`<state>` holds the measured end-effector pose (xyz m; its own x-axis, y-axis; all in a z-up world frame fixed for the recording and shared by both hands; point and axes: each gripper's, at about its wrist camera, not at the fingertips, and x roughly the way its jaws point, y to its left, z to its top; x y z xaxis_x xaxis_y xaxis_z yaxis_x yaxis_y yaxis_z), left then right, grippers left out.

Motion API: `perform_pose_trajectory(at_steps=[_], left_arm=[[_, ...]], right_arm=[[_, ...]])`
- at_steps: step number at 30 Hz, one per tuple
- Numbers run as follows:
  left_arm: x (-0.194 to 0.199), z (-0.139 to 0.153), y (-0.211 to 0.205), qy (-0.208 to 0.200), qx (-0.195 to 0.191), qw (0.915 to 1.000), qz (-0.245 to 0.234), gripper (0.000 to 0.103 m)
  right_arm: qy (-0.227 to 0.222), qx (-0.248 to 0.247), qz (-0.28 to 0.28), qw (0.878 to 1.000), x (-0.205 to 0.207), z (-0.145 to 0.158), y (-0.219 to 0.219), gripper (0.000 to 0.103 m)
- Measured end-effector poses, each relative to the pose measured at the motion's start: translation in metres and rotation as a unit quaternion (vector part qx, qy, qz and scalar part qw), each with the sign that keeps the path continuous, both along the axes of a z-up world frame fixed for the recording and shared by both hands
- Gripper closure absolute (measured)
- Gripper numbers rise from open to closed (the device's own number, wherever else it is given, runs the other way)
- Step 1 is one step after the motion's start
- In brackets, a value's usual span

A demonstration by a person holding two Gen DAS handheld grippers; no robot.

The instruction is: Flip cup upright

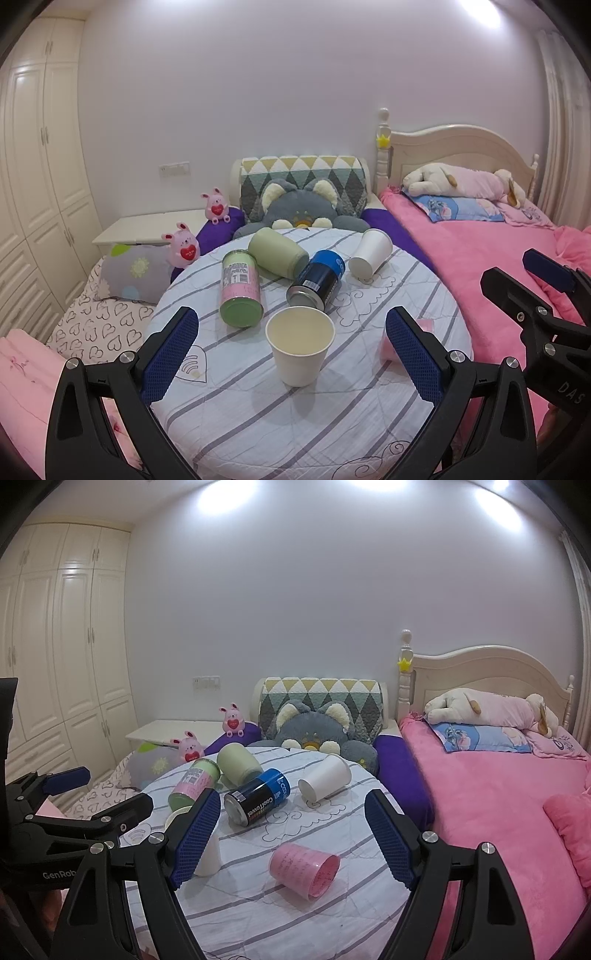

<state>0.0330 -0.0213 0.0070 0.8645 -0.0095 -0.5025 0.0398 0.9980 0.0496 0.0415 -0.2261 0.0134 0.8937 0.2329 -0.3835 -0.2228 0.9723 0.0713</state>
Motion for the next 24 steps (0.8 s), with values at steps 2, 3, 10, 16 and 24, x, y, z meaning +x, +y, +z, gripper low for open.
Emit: perform_pose_trajectory(at_steps=[2,3,10,16,24], left_arm=[[-0.0004,-0.0004,0.0000,0.001,0.000,1.0000,0.000,0.000],[-0.0005,-0.0005,0.0004,0.001,0.000,1.0000,0.000,0.000],[-0.0012,-0.0017,0.0011,0.002,-0.002,1.0000,0.000,0.000],[-0.0009,-0.0015,0.0012,0.002,-0.001,1.0000,-0.001,0.000],[-0.0014,-0.0056,0.0024,0.002,0.002,1.0000,0.004,0.000]], right_arm=[[0.001,0.000,0.000,1.000,0.0002,-0.0003,0.0008,0.021],[0.001,-0.001,0.000,1.000,-0.0001,-0.0006,0.0010,0.021],[0.003,-0.002,0.001,1.000,-0.0011,-0.0010,0.0034,0.021],[0.008,-0.004,0.001,1.000,0.0000,-0.0024,0.0061,0.021],[0.011,-0.005,0.001,1.000,0.0011,-0.0031,0.0062,0.021]])
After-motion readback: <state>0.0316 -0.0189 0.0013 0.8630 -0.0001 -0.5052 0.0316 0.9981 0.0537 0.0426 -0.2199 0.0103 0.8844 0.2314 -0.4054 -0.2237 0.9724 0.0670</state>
